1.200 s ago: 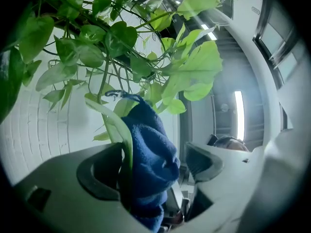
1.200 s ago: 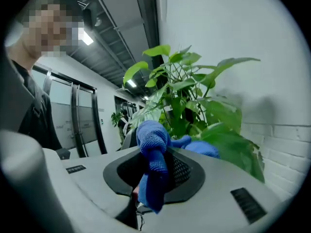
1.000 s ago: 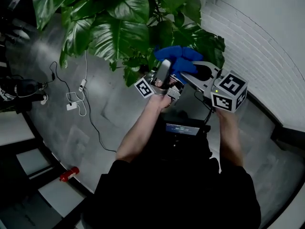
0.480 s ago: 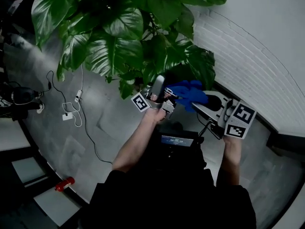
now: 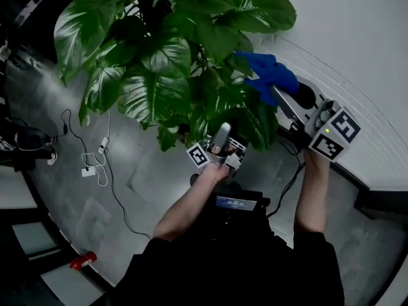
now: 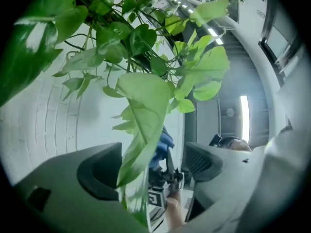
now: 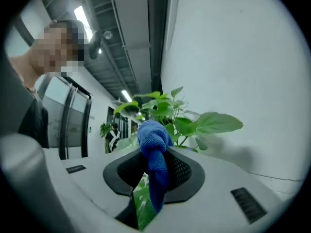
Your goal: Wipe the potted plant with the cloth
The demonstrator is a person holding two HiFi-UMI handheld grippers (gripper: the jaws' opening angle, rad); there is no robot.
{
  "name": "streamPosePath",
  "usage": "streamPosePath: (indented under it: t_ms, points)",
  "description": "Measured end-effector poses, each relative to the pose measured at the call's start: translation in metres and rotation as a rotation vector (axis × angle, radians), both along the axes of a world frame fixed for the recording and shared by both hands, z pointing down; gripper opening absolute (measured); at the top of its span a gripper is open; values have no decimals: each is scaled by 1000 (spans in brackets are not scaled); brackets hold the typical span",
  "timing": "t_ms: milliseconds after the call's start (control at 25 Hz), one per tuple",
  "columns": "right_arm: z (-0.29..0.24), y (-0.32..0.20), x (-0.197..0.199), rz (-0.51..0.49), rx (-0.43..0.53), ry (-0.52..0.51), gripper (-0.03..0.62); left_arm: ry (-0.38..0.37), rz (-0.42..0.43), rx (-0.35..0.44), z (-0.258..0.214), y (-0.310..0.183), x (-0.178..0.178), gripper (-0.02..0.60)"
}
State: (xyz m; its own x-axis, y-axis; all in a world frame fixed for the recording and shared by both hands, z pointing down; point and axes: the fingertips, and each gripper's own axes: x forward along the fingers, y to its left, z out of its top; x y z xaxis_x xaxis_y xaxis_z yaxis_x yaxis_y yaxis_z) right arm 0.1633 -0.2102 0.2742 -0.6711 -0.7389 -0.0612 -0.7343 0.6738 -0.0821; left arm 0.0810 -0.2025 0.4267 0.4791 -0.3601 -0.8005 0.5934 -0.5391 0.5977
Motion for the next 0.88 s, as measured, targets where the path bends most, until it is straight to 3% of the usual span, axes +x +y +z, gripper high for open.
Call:
streamPosePath:
  t_ms: [160,320,560,880]
  points:
    - [63,-43,-37,-85,-164,114,95,83,8,4,-17,1,-4,413]
    - [108,-27,-52,-177,-310,61,95,104,26,13,-23,5,-9,413]
    - [117,16,-37,-196,-365,-96,95,115,23,4,-23,6,-14,413]
    - [155,87,-26,-228,-444,-58,95,68,2,13,-22,12,-14,413]
